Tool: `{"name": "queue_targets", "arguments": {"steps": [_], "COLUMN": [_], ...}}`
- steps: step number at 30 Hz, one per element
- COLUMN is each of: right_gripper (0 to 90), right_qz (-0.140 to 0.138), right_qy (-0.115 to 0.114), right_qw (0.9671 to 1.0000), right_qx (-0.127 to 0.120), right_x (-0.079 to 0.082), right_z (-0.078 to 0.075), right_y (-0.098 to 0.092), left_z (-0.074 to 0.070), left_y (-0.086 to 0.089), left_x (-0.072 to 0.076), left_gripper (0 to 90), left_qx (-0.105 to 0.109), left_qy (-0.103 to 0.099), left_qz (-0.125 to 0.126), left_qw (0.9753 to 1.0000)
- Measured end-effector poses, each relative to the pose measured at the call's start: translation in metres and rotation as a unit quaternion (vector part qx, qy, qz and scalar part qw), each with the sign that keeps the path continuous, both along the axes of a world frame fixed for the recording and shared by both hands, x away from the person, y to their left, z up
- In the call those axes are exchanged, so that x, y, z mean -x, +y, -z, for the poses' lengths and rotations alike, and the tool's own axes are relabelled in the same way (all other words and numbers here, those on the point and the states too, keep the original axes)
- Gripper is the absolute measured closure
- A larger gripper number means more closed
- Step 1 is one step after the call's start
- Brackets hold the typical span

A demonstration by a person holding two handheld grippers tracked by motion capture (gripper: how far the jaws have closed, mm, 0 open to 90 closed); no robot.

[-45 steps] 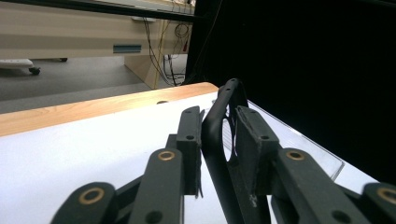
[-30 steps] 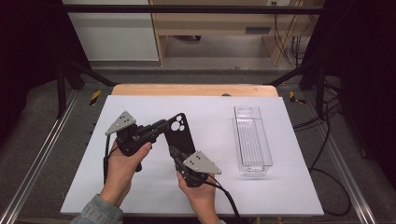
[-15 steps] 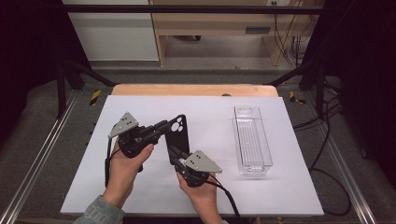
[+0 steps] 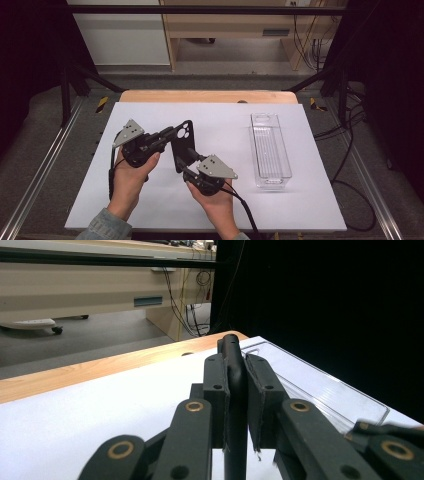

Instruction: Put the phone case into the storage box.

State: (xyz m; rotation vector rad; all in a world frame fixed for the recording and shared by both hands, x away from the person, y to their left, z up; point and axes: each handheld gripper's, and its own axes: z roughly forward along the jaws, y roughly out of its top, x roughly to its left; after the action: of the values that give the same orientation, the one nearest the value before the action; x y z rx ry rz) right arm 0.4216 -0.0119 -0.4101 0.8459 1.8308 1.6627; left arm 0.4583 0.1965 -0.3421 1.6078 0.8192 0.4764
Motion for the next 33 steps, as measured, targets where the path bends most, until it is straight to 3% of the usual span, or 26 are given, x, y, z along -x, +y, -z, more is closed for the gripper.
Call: {"name": "queue_targets", "arguments": {"steps": [5, 6, 10, 12, 15, 17, 20, 21, 22, 23, 24, 33], "right_gripper": [44.6, 37.9, 33.2, 30.3, 27.0, 22.4, 16.7, 13.1, 10.3, 10.3, 10.7, 7.7], "right_qz": [0.000, -0.002, 0.007, 0.007, 0.000, -0.001, -0.006, -0.009, -0.005, -0.005, 0.012, 0.021], "right_qy": [-0.005, -0.001, 0.005, -0.008, -0.003, 0.014, 0.032, 0.036, 0.036, 0.036, 0.030, 0.025], "right_qw": [1.0000, 1.0000, 0.9999, 0.9999, 0.9999, 0.9994, 0.9992, 0.9988, 0.9982, 0.9982, 0.9985, 0.9990], "right_qx": [0.004, 0.003, -0.014, 0.001, 0.013, 0.032, 0.022, 0.032, 0.047, 0.047, 0.044, 0.031], "right_x": [-0.005, -0.008, -0.013, -0.011, -0.010, -0.006, -0.003, -0.004, -0.004, -0.004, -0.004, -0.006], "right_z": [-0.014, -0.022, -0.031, -0.035, -0.032, -0.021, -0.006, -0.002, 0.000, 0.000, 0.000, -0.002], "right_y": [0.000, -0.001, -0.004, -0.006, -0.009, -0.014, -0.016, -0.015, -0.014, -0.014, -0.015, -0.019], "left_z": [-0.001, -0.001, -0.001, -0.001, -0.001, -0.001, 0.000, 0.001, 0.001, 0.001, 0.002, 0.003], "left_y": [0.004, 0.006, 0.006, 0.006, 0.006, 0.004, 0.001, -0.003, -0.004, -0.004, -0.005, -0.018], "left_x": [0.000, -0.001, -0.001, 0.000, 0.001, 0.002, 0.002, 0.003, 0.004, 0.004, 0.005, 0.012], "left_gripper": [80.4, 80.4, 80.4, 80.4, 80.4, 80.5, 80.4, 80.4, 80.4, 80.4, 80.4, 80.4], "left_qx": [-0.007, -0.005, -0.006, -0.007, -0.008, -0.003, -0.001, -0.004, -0.003, -0.003, -0.004, -0.004], "left_qy": [-0.009, -0.011, -0.013, -0.017, -0.020, -0.023, -0.024, -0.024, -0.025, -0.025, -0.025, -0.025], "left_qz": [-0.005, -0.006, -0.005, -0.006, -0.006, -0.006, -0.003, 0.001, 0.004, 0.004, 0.007, 0.026], "left_qw": [0.9999, 0.9999, 0.9999, 0.9998, 0.9998, 0.9997, 0.9997, 0.9997, 0.9997, 0.9997, 0.9997, 0.9993]}}
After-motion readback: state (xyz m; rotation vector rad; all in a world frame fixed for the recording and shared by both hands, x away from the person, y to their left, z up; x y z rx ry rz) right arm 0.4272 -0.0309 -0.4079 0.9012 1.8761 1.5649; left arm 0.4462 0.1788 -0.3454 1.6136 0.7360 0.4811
